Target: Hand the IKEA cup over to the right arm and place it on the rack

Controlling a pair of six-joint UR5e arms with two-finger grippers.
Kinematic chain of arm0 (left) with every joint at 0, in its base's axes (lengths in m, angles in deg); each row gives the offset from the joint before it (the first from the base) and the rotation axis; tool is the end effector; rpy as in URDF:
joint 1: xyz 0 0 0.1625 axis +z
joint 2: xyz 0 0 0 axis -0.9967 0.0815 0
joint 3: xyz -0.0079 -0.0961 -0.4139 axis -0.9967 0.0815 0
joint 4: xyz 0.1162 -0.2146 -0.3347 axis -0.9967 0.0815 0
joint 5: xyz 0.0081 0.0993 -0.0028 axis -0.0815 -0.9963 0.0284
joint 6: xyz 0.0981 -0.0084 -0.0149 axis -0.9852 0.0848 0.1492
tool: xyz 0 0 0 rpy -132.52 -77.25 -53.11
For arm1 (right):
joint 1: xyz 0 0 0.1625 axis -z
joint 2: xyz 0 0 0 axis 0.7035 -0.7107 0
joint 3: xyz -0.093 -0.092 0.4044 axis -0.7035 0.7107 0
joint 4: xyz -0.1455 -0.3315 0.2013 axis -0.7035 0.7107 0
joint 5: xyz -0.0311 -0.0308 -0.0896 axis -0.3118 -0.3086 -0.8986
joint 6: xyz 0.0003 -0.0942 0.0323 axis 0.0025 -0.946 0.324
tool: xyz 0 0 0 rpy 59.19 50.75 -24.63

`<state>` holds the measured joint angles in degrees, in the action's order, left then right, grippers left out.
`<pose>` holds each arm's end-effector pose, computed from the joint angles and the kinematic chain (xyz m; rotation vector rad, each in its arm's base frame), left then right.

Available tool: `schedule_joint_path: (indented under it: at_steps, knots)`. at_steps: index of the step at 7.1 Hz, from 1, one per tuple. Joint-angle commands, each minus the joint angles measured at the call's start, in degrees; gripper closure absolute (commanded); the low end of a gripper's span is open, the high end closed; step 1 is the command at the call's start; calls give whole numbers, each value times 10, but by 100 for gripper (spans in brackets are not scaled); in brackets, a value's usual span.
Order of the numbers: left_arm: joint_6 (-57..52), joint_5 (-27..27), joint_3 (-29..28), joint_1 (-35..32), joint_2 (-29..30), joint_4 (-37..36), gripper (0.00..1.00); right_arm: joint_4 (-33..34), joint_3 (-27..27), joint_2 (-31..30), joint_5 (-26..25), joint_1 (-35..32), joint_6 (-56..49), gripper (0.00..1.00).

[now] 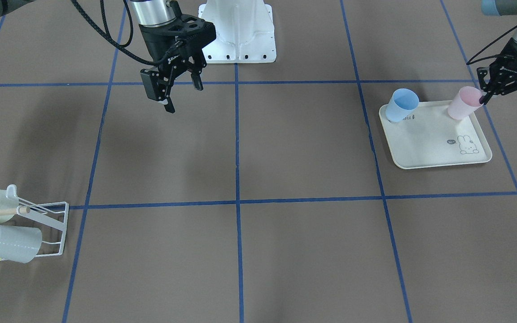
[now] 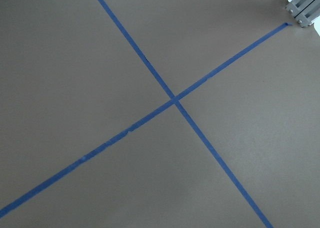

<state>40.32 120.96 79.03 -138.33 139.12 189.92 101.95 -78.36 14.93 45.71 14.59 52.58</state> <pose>0.1069 -0.3004 0.6590 0.5189 0.7759 0.2952 -0.4124 -0.3866 0.1466 0.7475 -0.6507 -0.7344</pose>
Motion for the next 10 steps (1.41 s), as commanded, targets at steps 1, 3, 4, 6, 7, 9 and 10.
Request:
schedule_joint_path:
  at_steps: [1,3,4,6,7,9,10]
  knots:
    - [-1,7,8,-3,6,1,100,-38,6,-4,-4,8,0,0]
    - [1,44,59,-46,10,-6,100,-66,12,-7,-4,22,9,0]
    - [16,47,97,-62,12,-9,100,-94,20,-8,-4,34,28,0]
    - [165,67,171,-62,15,0,100,-240,81,-14,-6,59,53,0]
    - [239,68,202,-62,31,-1,100,-320,108,-25,-23,79,69,0]
    - [353,96,209,-57,104,1,100,-475,149,-55,-85,125,69,1]
    - [406,123,208,-54,147,-1,100,-557,186,-57,-97,136,69,1]
